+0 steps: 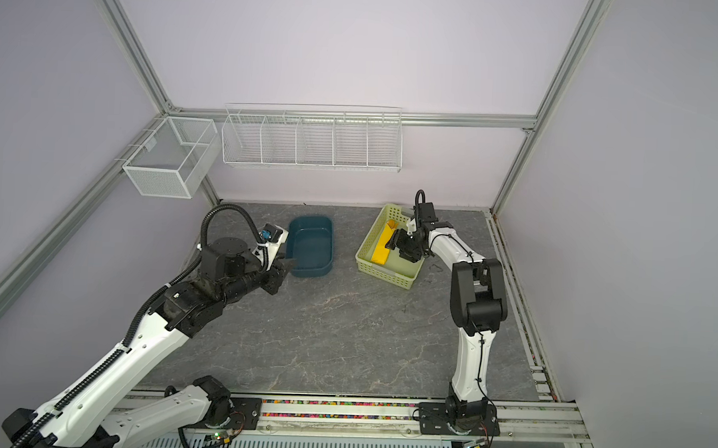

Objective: Place the utensils on the paper napkin and roll it up

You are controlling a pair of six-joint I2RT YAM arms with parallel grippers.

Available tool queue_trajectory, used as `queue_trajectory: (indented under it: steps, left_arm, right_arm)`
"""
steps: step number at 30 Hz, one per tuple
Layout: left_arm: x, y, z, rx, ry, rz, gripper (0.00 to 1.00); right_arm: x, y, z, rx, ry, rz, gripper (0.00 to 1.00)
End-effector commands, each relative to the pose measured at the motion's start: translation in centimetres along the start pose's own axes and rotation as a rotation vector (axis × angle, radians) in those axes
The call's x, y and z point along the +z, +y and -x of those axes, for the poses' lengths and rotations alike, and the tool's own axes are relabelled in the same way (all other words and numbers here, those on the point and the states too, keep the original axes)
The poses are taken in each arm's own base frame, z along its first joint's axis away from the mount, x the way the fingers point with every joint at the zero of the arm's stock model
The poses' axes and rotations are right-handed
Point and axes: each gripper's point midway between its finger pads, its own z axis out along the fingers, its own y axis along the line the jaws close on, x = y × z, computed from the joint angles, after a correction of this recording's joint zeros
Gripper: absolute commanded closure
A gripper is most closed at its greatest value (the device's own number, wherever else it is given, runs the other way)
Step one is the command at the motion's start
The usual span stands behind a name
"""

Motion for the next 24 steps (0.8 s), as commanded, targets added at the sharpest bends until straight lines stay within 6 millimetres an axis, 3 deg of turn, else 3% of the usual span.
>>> queue_trajectory:
  steps: [1,5,10,24]
  left_arm:
    - [-0.1,0.1,0.3,0.012,-0.002,-0.003,0.65]
    - [-0.1,0.0,0.2,0.011,0.001,-0.004,0.65]
    - [0.0,0.1,0.3,0.012,0.001,-0.001,0.65]
    - [0.5,0.6,0.7,-0.041,0.029,0.024,0.62]
  right_arm:
    - [-0.7,-1.3,-3.7,-0.022,0.093,-0.07,0.31]
    - [-1.4,-2.6,-5.6,-0.055,0.148,-0.121,0.29]
    - [-2.6,-4.3,-6.4,-0.105,0.167,-0.213,0.28]
    - [-7.1,-7.8,-4.9,-0.228,0.115,-0.474,0.26]
